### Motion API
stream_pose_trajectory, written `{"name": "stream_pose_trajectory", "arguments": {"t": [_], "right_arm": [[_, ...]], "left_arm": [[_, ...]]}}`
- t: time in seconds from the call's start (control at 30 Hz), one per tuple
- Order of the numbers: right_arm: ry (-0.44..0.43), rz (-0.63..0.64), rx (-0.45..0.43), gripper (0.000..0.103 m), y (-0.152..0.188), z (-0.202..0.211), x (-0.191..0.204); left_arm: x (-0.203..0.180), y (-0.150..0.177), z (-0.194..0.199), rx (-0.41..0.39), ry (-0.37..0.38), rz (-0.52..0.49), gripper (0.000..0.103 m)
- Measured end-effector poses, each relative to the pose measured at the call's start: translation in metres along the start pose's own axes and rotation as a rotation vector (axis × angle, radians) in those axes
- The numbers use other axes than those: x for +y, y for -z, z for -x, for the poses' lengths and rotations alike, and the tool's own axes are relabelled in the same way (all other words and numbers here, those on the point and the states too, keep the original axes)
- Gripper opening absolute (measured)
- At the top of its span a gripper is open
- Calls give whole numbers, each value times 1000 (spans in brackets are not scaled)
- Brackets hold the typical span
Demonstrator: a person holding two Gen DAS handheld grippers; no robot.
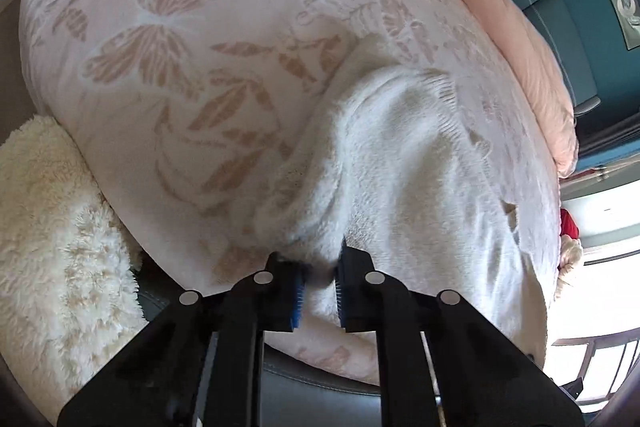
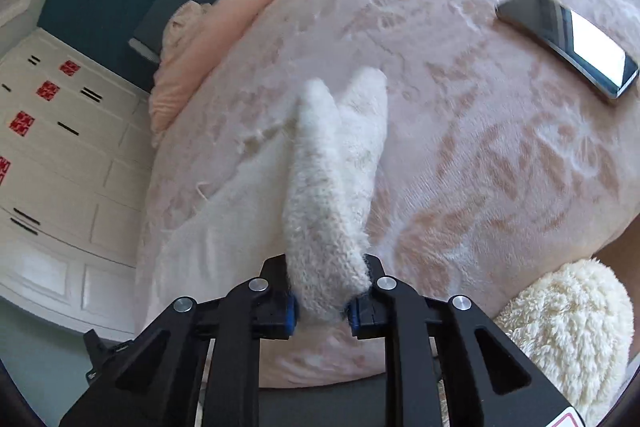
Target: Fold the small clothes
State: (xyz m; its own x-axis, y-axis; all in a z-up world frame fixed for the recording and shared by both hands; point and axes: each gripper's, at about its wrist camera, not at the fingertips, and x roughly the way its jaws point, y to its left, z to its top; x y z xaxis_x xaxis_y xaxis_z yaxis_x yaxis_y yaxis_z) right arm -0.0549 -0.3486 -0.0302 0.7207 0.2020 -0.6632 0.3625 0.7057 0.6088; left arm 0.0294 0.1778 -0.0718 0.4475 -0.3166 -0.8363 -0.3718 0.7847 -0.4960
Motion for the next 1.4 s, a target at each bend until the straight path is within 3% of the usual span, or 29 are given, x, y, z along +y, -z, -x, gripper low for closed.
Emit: {"name": "stream_pose_trajectory", "arguments": {"t": [0.07, 0.1, 0.17, 0.2, 0.27, 0.33, 0.4, 0.43, 0.5, 0.63, 0.7, 0.77, 0.83, 0.87, 0.9, 1.0, 1.13, 1.23, 1.3, 1.4], "right_arm": [[52, 53, -6, 16, -2, 5, 1], [127, 76, 31, 17, 0, -8, -8], [252, 60, 190, 18, 14, -52, -47], [256, 0, 236, 21, 23, -62, -66], [212, -32, 176, 25, 24, -46, -66], [285, 28, 84, 30, 21, -20, -49], [370, 109, -8, 34, 21, 3, -25], [383, 149, -46, 34, 20, 10, -12], [309, 230, -56, 34, 21, 11, 20], [118, 389, 104, 23, 39, -42, 91], [99, 448, 166, 14, 54, -78, 121], [90, 460, 242, 14, 65, -116, 134], [133, 456, 334, 13, 80, -153, 130], [149, 459, 348, 13, 86, -166, 124], [145, 468, 316, 10, 88, -168, 121], [153, 472, 320, 10, 89, -167, 123], [137, 479, 323, 9, 88, -169, 123], [69, 412, 319, 9, 77, -160, 114], [29, 322, 281, 10, 64, -136, 99], [21, 189, 174, 12, 40, -87, 58]], "left_arm": [[-9, -1, 13, -16, -15, -52, 10], [-9, 0, 10, -5, -32, -58, 10], [-1, 0, -13, 43, -70, -49, 11], [4, 4, -27, 71, -89, -41, 11], [9, 9, -35, 68, -90, -41, 15], [7, 11, -25, 37, -61, -59, 20], [11, 7, -17, 26, -28, -37, 47], [13, 5, -14, 6, -17, -18, 53], [15, 0, -15, -32, -26, 2, 69], [12, -3, -41, 18, -23, 36, 76], [7, -3, -45, 1, -42, 40, 79], [3, -5, -46, 10, -61, 36, 77], [5, -9, -43, 14, -45, 50, 61], [8, -11, -41, 19, -34, 60, 50], [11, -13, -37, 13, -18, 72, 31], [-3, -12, -13, -36, 34, -3, 18], [-89, 3, 36, -123, 136, -248, 13], [-179, 33, 69, -163, 231, -469, 12], [-236, 65, 80, -166, 289, -619, 12], [-296, 118, 70, -110, 354, -774, 12]]}}
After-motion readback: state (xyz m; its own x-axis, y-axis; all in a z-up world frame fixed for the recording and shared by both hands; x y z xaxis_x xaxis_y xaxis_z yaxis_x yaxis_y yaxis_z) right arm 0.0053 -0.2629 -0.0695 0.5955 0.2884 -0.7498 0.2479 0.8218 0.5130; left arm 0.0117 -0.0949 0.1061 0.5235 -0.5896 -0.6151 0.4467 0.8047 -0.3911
